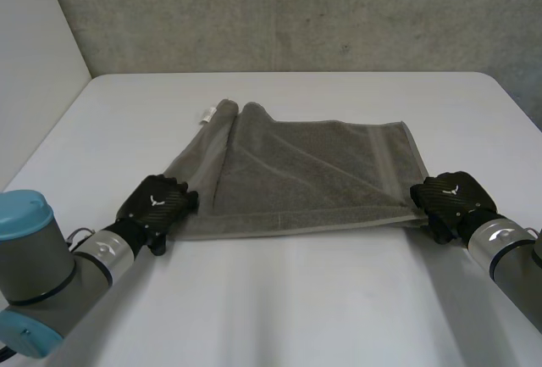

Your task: Fold the towel.

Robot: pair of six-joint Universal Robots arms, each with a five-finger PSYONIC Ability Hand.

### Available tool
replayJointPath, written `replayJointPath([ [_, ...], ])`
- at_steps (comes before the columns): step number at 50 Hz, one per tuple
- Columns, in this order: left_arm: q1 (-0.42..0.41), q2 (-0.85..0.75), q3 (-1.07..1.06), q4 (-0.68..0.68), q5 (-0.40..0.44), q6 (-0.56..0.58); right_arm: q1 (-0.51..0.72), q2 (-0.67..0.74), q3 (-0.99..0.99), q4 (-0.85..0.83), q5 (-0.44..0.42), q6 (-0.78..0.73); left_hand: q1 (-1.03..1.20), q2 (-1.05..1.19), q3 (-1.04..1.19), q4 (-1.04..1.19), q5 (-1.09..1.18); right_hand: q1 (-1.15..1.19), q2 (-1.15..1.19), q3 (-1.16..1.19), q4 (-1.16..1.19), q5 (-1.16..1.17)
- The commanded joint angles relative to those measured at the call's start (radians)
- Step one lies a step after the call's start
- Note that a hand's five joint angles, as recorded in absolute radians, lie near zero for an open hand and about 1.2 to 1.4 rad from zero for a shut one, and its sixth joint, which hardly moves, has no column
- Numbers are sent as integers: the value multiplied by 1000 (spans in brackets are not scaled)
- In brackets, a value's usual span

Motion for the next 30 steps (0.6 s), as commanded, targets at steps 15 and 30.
replayJointPath([
  [15,-6,-34,109,5,-2,-238,2,2,3,0,0,-2,278,278,278,279,312,56,61,58,51,35],
  [30,-13,-51,105,5,1,-229,2,12,3,2,0,-5,281,281,281,282,315,56,61,58,51,35],
])
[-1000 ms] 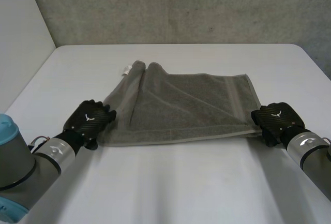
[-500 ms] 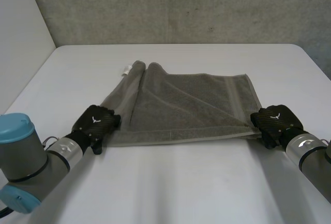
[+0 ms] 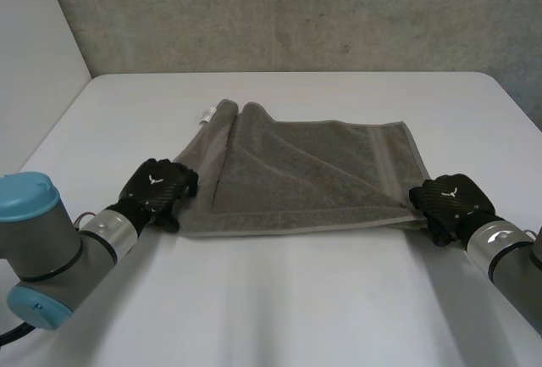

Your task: Fold the towel.

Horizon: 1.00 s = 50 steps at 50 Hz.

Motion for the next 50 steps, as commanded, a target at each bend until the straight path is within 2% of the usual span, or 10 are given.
replayJointPath([
  [1,-2,-9,-4,-2,2,9,0,3,0,1,0,-1,139,138,138,138,320,56,61,58,51,35],
  [4,-2,-7,-1,-5,-1,4,0,3,0,1,0,-1,652,652,652,651,834,56,61,58,51,35],
  [23,-11,214,-110,-95,-8,19,2,-137,17,14,-3,7,655,655,655,654,837,56,61,58,51,35],
  [24,-12,198,-119,-68,-11,24,3,-137,21,14,-3,7,272,272,272,271,454,56,61,58,51,35],
  [25,-12,198,-119,-67,-11,24,9,-131,27,14,-5,6,268,268,268,267,450,56,61,58,51,35],
  [26,-14,174,-125,-43,-14,33,9,-131,28,14,-5,6,-302,-302,-302,-303,-120,56,61,58,51,35],
  [27,-15,163,-127,-32,-17,51,12,-118,34,10,-3,1,-458,-459,-459,-459,-276,56,61,58,51,35],
  [36,18,227,-136,-31,-36,150,12,-52,40,10,-3,-8,-516,-516,-516,-517,-334,56,61,58,51,35],
  [40,98,267,-132,-38,-57,160,12,-54,38,9,-3,-7,-483,-484,-484,-484,-302,56,61,58,51,35],
  [50,132,155,-72,-52,-51,164,14,-49,40,7,-3,-7,-343,-343,-343,-344,-161,56,61,58,51,35],
])
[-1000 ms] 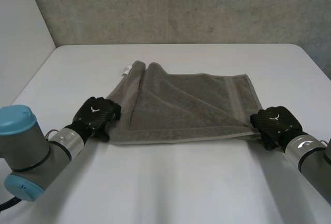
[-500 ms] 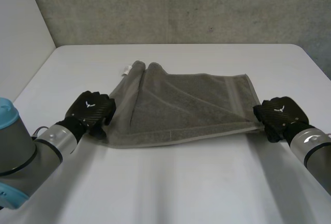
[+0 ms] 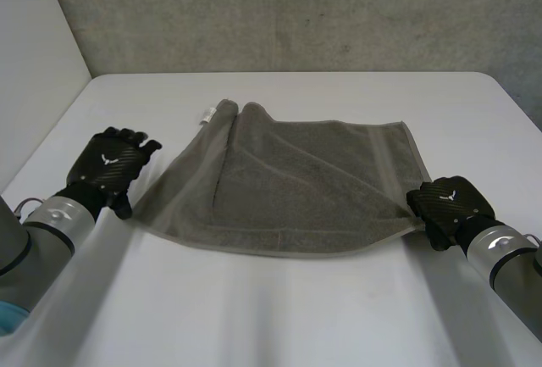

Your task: Fold the towel.

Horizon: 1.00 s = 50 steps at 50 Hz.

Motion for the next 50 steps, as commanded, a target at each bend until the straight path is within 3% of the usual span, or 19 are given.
replayJointPath([
  [1,17,-97,47,-25,3,0,1,1,0,0,0,0,119,122,122,123,120,56,61,54,51,35],
  [33,11,-291,201,-62,3,147,0,4,0,-5,0,0,163,166,166,167,164,56,61,54,51,35],
  [40,3,-295,280,-59,-3,97,0,4,0,-5,2,0,327,330,330,331,328,56,61,54,51,35],
  [50,-3,-298,288,-59,2,-6,1,4,2,-5,2,0,342,345,345,346,343,56,61,54,51,35],
])
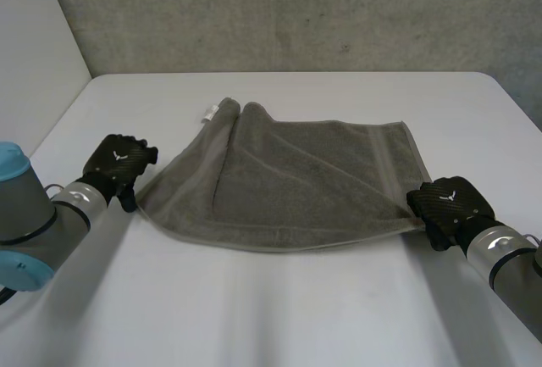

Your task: Fold the towel.

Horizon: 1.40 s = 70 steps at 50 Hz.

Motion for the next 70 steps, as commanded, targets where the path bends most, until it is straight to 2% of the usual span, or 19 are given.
replayJointPath([
  [1,-3,-1,-7,1,3,-53,2,0,1,0,0,0,80,80,80,80,263,56,61,54,51,35],
  [10,-3,-3,-32,0,10,-51,0,0,0,-1,0,0,56,56,56,56,240,56,61,54,51,35],
  [20,-3,9,-112,-2,68,-42,0,0,0,-1,-1,-2,77,77,77,77,260,56,61,54,51,35],
  [29,1,22,-106,8,66,-25,0,5,0,0,-1,-3,115,115,115,115,299,56,61,54,51,35],
  [37,-1,17,-116,92,65,-20,0,6,0,0,0,-3,168,168,168,168,351,56,61,54,51,35],
  [43,1,23,-130,92,65,-16,0,6,0,0,0,-3,194,194,194,194,378,56,61,54,51,35],
  [48,4,28,-136,89,65,18,0,8,0,0,-1,-3,194,194,194,194,378,56,61,54,51,35],
  [55,7,28,-162,93,68,150,0,8,0,0,-1,-3,200,200,200,200,384,56,61,54,51,35],
  [59,7,26,-168,92,69,167,0,8,0,0,-1,-3,227,227,227,227,410,56,61,54,51,35],
  [61,7,28,-168,87,69,165,0,8,0,0,-1,-3,396,396,396,396,579,56,61,54,51,35],
  [62,7,28,-168,87,69,165,0,8,0,0,-1,-3,397,397,397,397,580,56,61,54,51,35],
  [64,7,31,-168,83,69,164,0,8,0,0,-1,-3,642,642,642,642,826,56,61,54,51,35],
  [65,7,31,-168,83,69,164,0,8,0,0,-1,-3,643,643,643,643,827,56,61,54,51,35],
  [66,8,35,-168,83,69,162,0,8,0,0,-1,-3,754,754,754,754,938,56,61,54,51,35],
  [70,11,40,-168,81,71,158,0,8,0,0,-1,-3,737,737,737,737,921,56,61,54,51,35],
])
